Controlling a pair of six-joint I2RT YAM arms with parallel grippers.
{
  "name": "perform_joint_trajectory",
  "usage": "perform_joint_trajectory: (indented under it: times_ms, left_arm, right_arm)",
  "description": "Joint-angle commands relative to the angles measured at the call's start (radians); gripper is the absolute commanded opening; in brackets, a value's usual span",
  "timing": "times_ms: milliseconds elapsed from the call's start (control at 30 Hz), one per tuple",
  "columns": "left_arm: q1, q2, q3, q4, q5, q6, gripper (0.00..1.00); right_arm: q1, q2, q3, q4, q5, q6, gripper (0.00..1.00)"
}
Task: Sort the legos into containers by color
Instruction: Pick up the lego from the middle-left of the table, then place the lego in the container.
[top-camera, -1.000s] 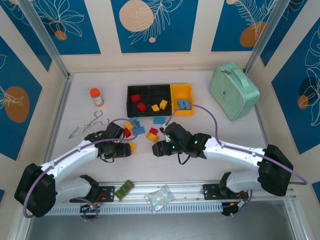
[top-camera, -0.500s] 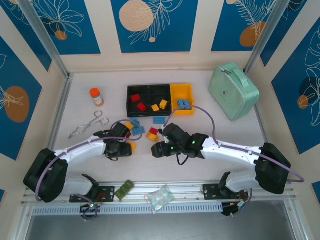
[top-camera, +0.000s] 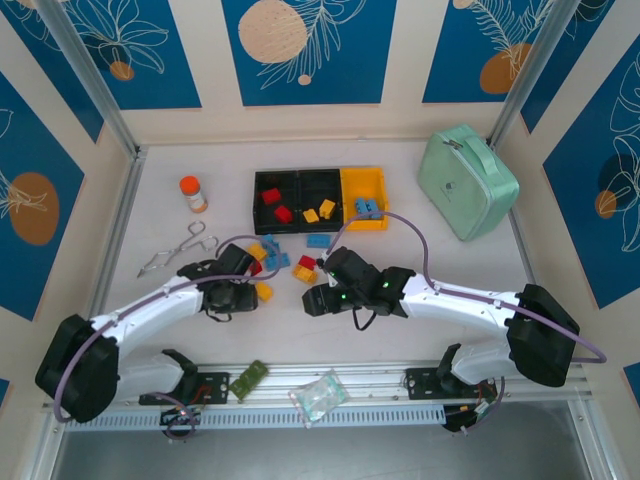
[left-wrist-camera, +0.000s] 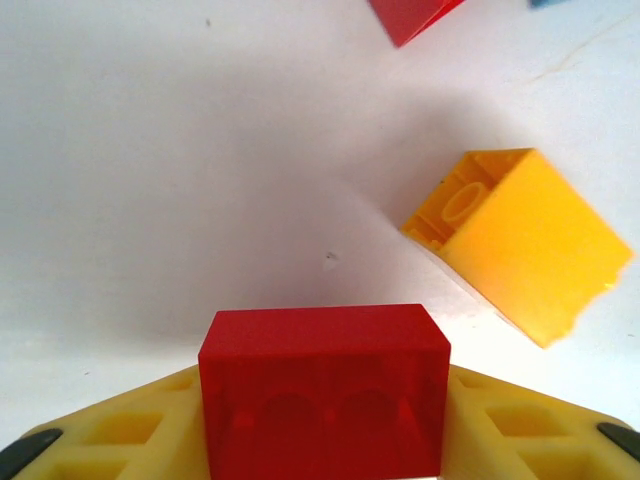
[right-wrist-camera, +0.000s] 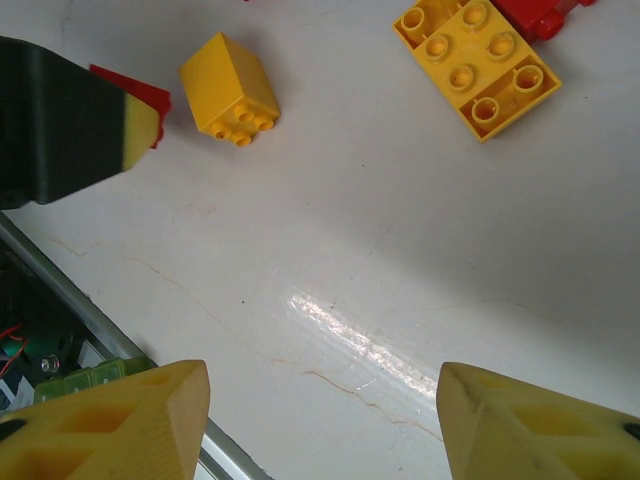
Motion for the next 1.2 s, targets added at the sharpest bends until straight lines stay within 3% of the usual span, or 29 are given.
perform_joint_trajectory:
  times_ms: [0,433,900,1167]
  left_arm:
    - [0.002,-0.043,0.072,-0.074,-0.030,0.026,0.49]
    - [0.044,0.178,0.374,-0.031,-0.002,0.141,0.48]
    - [0.106,0.577,0.791,-0.017,0.020,0.239,0.48]
    - [0.155,0.768,1.009,-0.051,0.022,0.249,0.47]
  right_arm:
    - [-0.012,-0.002,0.024,0.006,-0.015,-0.020,0.62]
    - [-0.099,-0.025,0.052,-0.015,-0.016,-0.009,0.62]
    - [-0.135,-0.031,0.077,-0.055,0.042,0.009,0.62]
    - [-0.210,-0.011,0.140,-0.050,0.075,-0.032,0.62]
